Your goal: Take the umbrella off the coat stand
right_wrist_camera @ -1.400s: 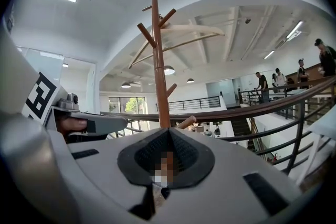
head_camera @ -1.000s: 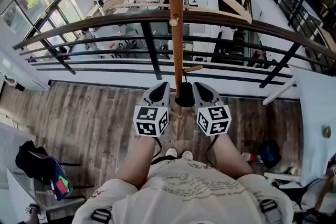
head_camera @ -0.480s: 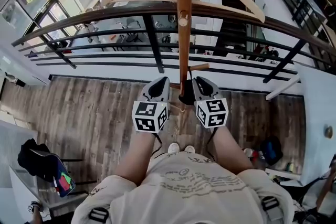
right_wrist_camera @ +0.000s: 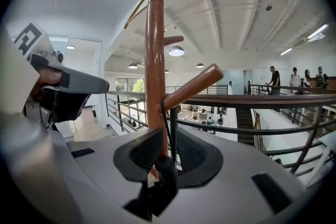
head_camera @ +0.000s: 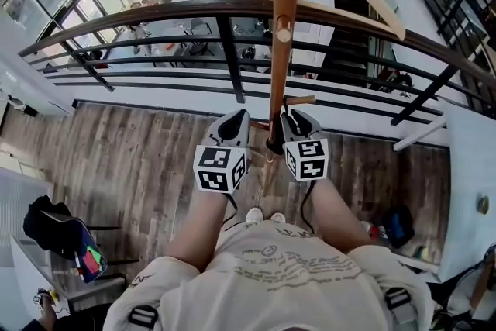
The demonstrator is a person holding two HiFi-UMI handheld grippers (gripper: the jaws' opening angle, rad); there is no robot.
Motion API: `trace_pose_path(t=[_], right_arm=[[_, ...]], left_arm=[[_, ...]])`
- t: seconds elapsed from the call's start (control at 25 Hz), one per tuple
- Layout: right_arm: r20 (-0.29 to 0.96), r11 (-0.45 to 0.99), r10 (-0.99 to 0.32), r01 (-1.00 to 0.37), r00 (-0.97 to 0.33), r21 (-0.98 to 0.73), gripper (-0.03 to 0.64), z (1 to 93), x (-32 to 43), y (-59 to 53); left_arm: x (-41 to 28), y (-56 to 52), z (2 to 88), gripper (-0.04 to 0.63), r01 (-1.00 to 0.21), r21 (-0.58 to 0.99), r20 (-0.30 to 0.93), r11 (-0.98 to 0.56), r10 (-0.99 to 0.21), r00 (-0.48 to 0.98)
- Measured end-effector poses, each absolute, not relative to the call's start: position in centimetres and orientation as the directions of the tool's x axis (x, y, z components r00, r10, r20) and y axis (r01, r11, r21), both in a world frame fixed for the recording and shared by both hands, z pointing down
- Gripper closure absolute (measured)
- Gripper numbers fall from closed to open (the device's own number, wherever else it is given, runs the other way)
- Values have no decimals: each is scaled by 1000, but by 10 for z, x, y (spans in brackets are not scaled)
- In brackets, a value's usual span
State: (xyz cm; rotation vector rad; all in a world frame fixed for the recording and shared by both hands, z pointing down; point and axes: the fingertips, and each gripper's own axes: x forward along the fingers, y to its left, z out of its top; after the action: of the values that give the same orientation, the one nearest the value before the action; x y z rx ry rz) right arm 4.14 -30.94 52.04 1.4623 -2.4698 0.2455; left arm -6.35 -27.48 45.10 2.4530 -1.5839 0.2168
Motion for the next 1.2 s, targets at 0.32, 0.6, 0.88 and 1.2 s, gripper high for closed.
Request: trace_pose_path(t=[0.32, 0.6, 0.88, 1.2], right_arm=[[339, 446, -844, -895, -416, 12, 557, 534, 41, -319], [333, 451, -845, -892, -419, 23, 609, 533, 39, -319], [340, 429, -844, -903, -415, -36, 611, 532, 42, -318], [330, 407, -852, -911, -407, -70, 612, 523, 53, -313]], left_arm=[[-76, -272, 458, 592, -921, 100, 250, -378, -886, 391], [-75, -272, 459, 592, -919, 98, 256, -382, -883, 394], [-73, -276, 457, 592, -913, 98, 249, -397, -878, 408], [-60, -278, 452, 592, -897, 97, 238, -430, -865, 441]])
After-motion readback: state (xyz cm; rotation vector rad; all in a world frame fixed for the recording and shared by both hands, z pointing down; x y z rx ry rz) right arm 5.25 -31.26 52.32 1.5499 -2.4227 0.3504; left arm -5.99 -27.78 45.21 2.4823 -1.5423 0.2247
